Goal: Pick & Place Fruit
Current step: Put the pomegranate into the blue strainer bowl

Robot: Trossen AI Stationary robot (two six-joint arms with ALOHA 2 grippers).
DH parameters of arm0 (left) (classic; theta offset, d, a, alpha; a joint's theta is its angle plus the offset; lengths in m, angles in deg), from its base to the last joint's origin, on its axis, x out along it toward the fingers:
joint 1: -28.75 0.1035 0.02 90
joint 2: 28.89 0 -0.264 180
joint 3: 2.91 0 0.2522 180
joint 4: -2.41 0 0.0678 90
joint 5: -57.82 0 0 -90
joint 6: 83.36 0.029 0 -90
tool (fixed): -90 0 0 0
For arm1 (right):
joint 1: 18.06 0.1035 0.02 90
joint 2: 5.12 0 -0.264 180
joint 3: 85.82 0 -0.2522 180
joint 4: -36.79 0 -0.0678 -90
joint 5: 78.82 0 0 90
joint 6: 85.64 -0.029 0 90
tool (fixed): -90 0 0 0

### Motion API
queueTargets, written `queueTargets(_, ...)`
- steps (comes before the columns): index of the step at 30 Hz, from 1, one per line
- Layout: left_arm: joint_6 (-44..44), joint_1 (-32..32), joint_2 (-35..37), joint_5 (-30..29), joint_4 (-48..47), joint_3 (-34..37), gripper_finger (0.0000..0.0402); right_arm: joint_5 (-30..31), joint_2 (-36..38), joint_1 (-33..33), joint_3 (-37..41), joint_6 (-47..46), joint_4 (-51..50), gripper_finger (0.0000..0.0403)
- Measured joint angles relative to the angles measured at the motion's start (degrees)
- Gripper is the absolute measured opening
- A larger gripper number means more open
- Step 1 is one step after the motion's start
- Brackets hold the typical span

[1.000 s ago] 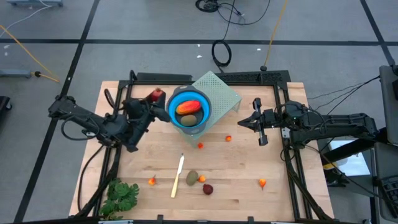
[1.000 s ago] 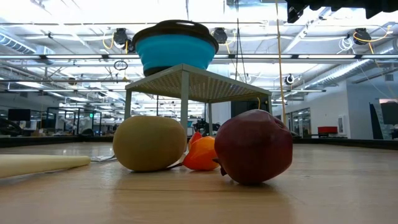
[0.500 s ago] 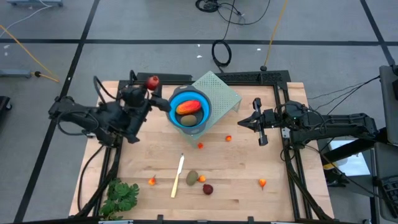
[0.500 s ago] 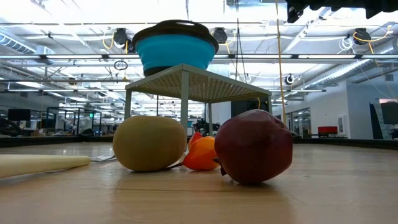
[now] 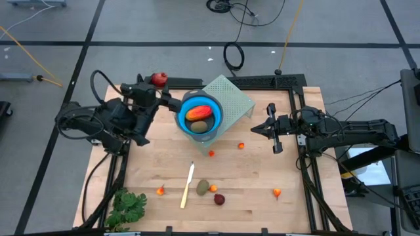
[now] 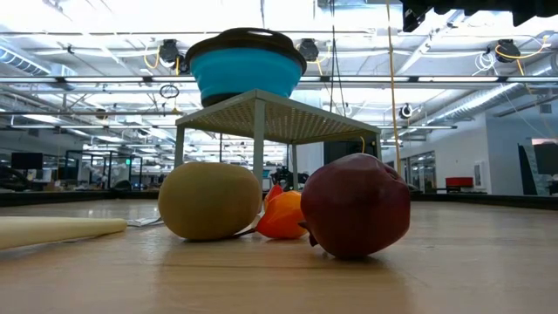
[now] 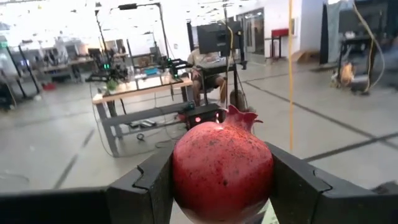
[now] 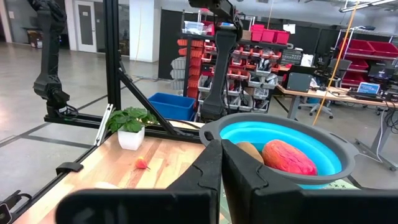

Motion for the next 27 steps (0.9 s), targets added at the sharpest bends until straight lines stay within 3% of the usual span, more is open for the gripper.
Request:
queueTargets(9, 9.89, 0.46, -3.77, -0.02, 0.04, -5.17, 0.0178, 0.00, 0.00, 0.01, 0.00, 0.00, -0.01, 0.0004)
queueTargets(27, 7.93, 0.20, -3.78, 0.01, -3.09, -5.27, 0.0200, 0.02, 0.00, 0.01, 0.00, 0.00, -0.01, 0.0004)
